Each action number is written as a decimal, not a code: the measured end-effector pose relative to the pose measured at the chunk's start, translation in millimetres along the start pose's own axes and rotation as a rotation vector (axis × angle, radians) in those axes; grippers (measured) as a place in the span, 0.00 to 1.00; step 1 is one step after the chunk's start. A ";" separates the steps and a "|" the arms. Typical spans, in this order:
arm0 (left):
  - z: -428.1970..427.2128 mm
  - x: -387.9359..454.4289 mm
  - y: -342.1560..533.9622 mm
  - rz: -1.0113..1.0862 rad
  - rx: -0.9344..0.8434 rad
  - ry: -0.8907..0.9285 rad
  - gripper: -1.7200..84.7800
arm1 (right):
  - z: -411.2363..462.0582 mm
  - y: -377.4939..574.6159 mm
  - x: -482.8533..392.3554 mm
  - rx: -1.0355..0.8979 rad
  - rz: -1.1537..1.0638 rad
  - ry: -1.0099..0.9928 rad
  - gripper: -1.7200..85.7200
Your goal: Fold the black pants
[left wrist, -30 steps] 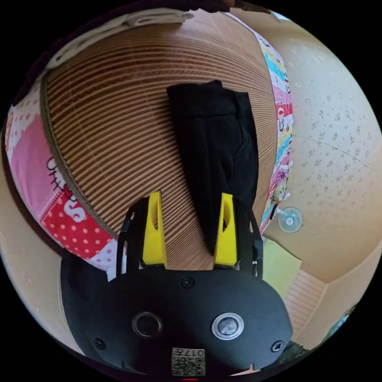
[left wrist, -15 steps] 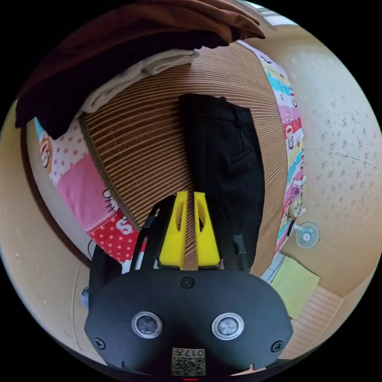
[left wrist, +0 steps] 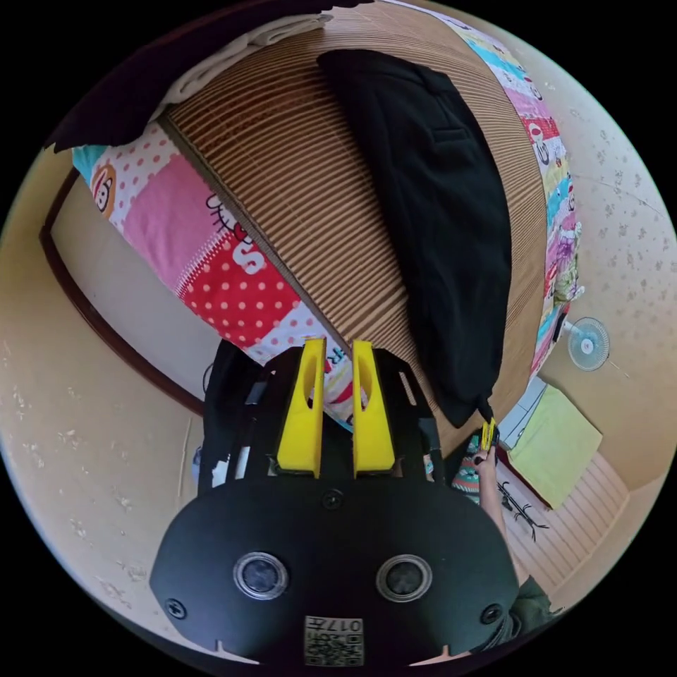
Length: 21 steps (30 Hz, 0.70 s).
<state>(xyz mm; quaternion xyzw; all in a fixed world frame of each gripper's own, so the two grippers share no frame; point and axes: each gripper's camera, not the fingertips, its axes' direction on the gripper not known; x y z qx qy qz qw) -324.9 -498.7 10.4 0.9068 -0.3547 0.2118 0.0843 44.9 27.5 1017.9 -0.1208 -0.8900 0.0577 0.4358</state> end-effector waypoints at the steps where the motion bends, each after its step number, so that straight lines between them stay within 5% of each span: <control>1: 2.1 7.1 1.1 0.026 -0.004 0.023 0.09 | 7.3 -5.7 -31.0 -0.074 -0.068 -0.039 0.07; 8: 2.8 34.8 -6.6 0.067 -0.023 0.093 0.09 | -9.1 12.3 -178.5 -0.303 -0.236 0.100 0.05; 16: -12.9 39.4 -27.5 0.161 -0.049 0.060 0.12 | -100.2 -19.3 -45.9 -0.035 0.244 0.379 0.04; 21: -30.9 35.5 -56.7 0.138 0.006 0.110 0.16 | -82.2 34.6 5.7 -0.041 0.249 0.201 0.03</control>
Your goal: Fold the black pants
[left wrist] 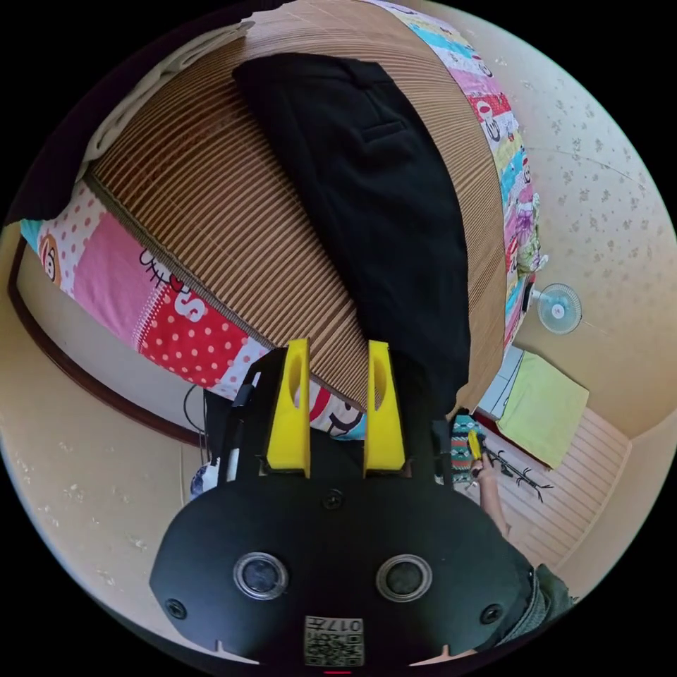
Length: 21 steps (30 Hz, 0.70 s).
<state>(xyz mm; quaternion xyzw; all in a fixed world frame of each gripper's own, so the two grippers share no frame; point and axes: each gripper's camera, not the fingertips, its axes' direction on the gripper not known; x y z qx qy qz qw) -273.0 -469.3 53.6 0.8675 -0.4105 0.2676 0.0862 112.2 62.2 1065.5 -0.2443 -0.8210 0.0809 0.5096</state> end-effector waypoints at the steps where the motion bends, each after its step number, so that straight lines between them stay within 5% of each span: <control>1: -5.3 -0.8 -11.8 -0.018 0.022 0.013 0.17 | 16.1 11.5 12.0 -0.040 0.001 -0.008 0.03; 14: -24.9 8.3 -172.9 -0.112 0.116 -0.145 0.24 | 84.4 147.2 132.9 0.005 0.203 -0.386 0.02; 18: -4.5 0.6 -199.5 -0.158 0.073 -0.246 0.18 | 71.7 183.6 169.9 0.107 0.297 -0.467 0.02; 21: -6.4 -6.7 -205.9 -0.109 0.074 -0.143 0.12 | 69.0 205.5 190.6 0.187 0.365 -0.514 0.02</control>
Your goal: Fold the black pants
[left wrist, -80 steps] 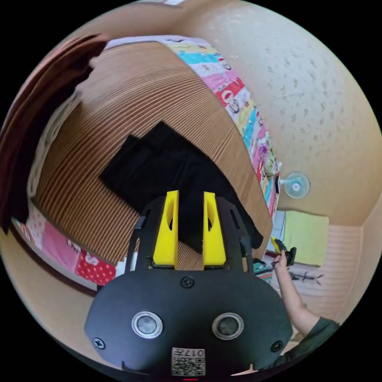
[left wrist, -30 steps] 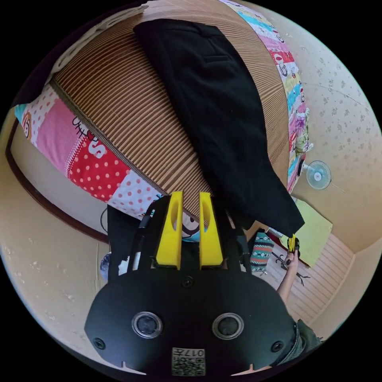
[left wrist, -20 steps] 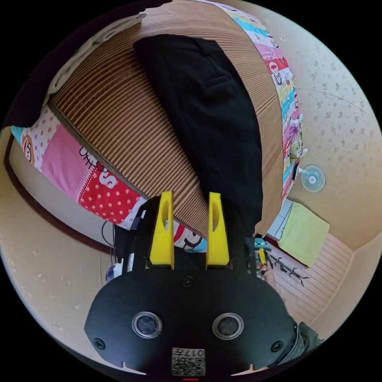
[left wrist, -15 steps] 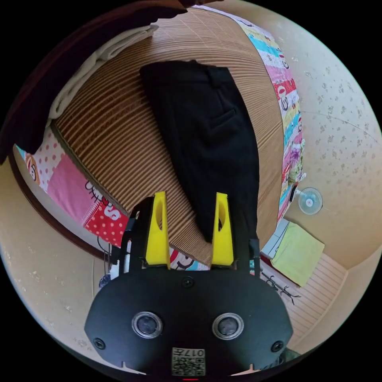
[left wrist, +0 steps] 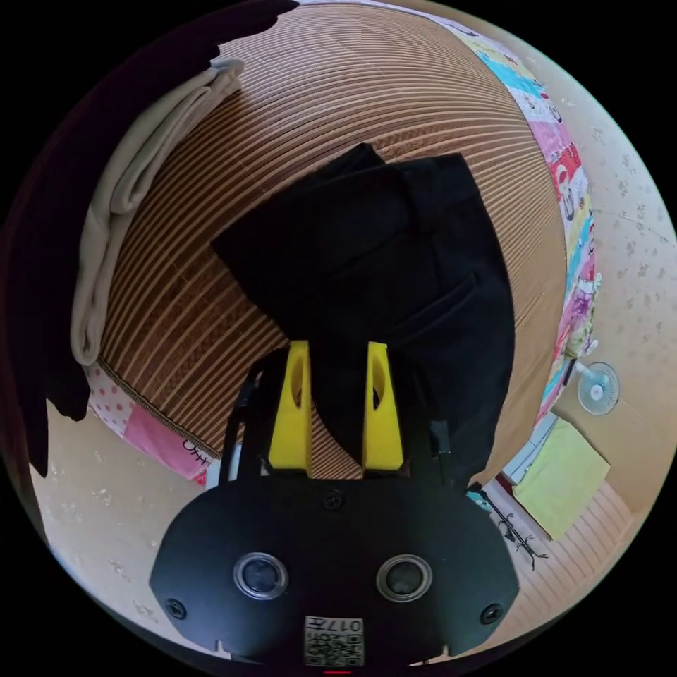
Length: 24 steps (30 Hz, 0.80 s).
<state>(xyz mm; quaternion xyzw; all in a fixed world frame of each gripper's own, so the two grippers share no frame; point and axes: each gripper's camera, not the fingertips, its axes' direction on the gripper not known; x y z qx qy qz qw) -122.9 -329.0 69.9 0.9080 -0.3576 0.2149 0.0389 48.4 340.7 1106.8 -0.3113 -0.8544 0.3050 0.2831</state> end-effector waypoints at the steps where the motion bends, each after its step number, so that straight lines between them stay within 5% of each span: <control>1: -7.3 -3.3 -0.6 0.094 0.016 0.115 0.10 | -2.7 3.4 8.1 0.028 0.019 -0.032 0.02; 4: -30.6 -29.3 10.1 0.365 0.082 0.527 0.08 | 1.4 9.1 23.9 0.078 0.049 -0.133 0.02; 6: -24.3 -66.7 16.3 0.315 0.081 0.692 0.09 | 10.6 10.2 29.8 0.093 0.063 -0.191 0.02; 10: 0.8 -95.7 25.8 0.031 0.074 0.257 0.16 | 44.8 4.1 32.1 0.070 0.090 -0.287 0.02; 13: 11.9 -91.6 17.0 0.008 0.125 0.332 0.26 | 71.3 -5.4 20.2 0.019 0.076 -0.352 0.02; 20: 45.0 -98.7 -11.1 -0.155 0.130 0.392 0.16 | 111.3 -30.9 -25.3 -0.174 -0.053 -0.226 0.02; 24: 30.7 -78.6 6.8 -0.079 0.214 0.522 0.12 | 114.7 -40.0 -40.3 -0.249 -0.136 -0.138 0.03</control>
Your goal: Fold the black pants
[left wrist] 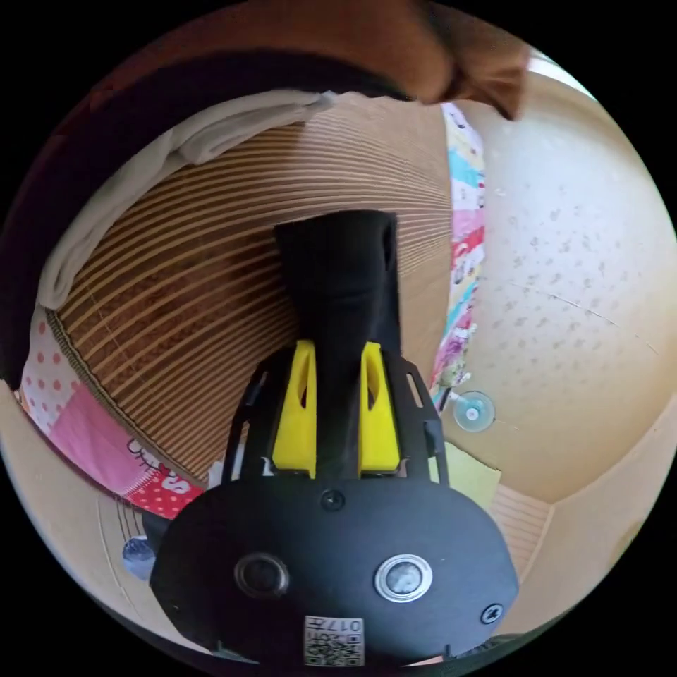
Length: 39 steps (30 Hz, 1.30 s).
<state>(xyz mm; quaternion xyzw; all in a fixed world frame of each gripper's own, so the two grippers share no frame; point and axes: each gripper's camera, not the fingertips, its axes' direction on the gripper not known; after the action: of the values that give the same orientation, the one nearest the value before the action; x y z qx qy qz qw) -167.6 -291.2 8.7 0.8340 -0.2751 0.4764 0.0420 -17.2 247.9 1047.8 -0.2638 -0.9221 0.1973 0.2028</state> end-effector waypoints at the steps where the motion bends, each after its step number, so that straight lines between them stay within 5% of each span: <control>1: -1.4 18.6 11.0 0.081 0.014 0.029 0.12 | -2.9 -1.7 -0.1 -0.010 -0.011 0.010 0.03; 11: 97.2 199.3 190.3 1.054 -0.331 0.027 0.15 | -41.1 -6.6 33.3 0.092 -0.005 -0.171 0.02; 15: 201.6 191.9 262.5 1.234 -0.884 0.098 0.15 | -55.8 -8.1 41.9 0.140 0.000 -0.239 0.02; 17: 228.7 176.3 273.9 1.227 -0.991 0.118 0.13 | -61.6 -8.6 42.4 0.145 -0.005 -0.254 0.03; 23: 281.9 115.2 257.0 1.209 -0.754 -0.204 0.13 | -78.8 -10.5 46.0 0.117 -0.011 -0.213 0.02; 27: 368.9 17.8 251.6 1.113 -1.097 -0.674 0.08 | -86.8 -9.9 57.1 0.124 0.028 -0.212 0.02; 33: 328.3 1.7 192.4 0.907 -0.858 -0.251 0.14 | -95.5 -14.6 58.1 0.156 0.030 -0.298 0.02; 36: 317.8 -18.5 157.7 0.758 -0.662 -0.230 0.20 | -95.0 -22.5 52.2 0.126 0.039 -0.226 0.02; 39: 358.4 -52.2 146.3 0.638 -0.785 -0.232 0.21 | -88.4 -32.7 45.5 0.078 0.047 -0.180 0.02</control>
<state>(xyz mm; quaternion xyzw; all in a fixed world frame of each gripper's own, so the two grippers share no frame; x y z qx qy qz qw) 15.3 -512.0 -256.5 0.6774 -0.6766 0.2305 0.1737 -23.7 270.8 1149.7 -0.2584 -0.9219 0.2605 0.1245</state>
